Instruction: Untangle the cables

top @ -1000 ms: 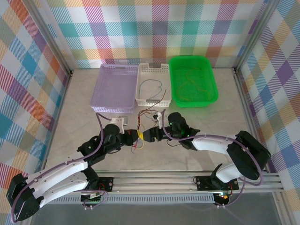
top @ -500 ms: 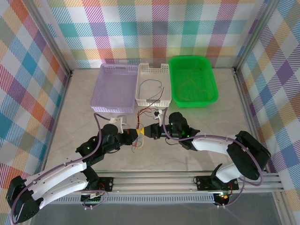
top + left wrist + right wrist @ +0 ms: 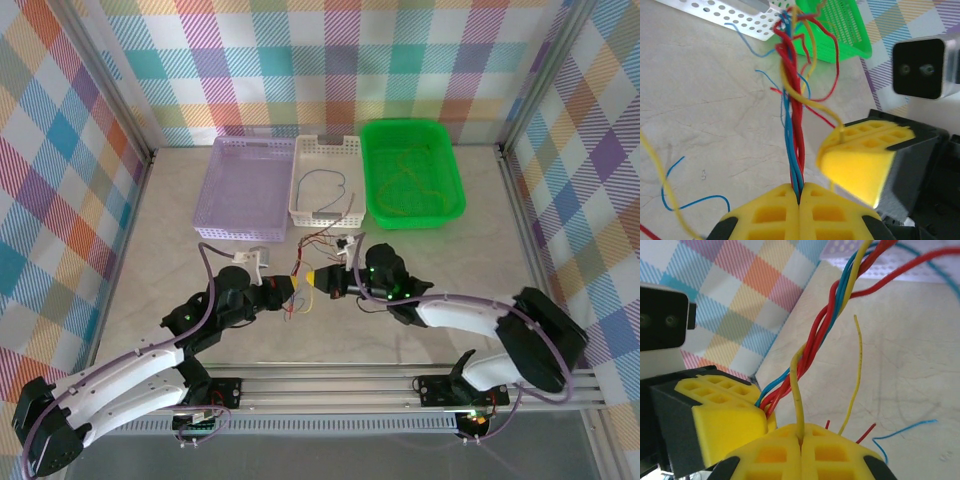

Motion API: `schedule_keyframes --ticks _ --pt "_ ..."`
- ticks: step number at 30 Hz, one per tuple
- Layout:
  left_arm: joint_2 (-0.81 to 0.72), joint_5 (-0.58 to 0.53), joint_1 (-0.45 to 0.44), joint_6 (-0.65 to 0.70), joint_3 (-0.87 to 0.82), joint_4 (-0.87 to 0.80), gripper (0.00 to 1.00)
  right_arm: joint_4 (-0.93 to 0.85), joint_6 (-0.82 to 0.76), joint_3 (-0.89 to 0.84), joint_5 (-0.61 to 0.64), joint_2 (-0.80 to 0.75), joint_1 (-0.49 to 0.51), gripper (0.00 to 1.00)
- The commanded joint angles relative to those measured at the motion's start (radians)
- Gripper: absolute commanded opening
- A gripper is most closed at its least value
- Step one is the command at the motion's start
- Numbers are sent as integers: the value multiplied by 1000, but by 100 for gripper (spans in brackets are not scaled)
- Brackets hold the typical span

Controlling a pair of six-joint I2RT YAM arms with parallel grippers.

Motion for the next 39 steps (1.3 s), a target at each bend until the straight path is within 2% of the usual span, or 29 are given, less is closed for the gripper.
schedule_keyframes --ticks 1,3,8,12,17,25,29,34,39 --pt "-31 -17 0 16 -14 -20 0 -159 -52 -23 141 -151 -47 0" --pt "-43 -20 0 23 -15 -47 0 -237 -43 -47 149 -241 -114 0" --pt "-73 -31 0 45 -12 -115 0 -364 -20 -95 76 -421 -298 0" --pt "-85 -33 2 75 4 -187 0 -481 -33 -88 46 -525 -400 0" --pt "-108 -54 3 130 43 -342 0 -662 -69 -31 28 -608 -532 0" --pt "-184 -174 17 162 95 -523 0 -875 -95 65 -30 -683 -763 0" --pt "-163 -189 31 148 117 -532 0 -921 -102 124 -54 -684 -803 0" --pt "-96 -177 37 184 160 -537 0 -954 -118 240 -11 -691 -803 0" --pt "-21 -156 35 228 223 -547 0 -948 -111 360 11 -587 -803 0"
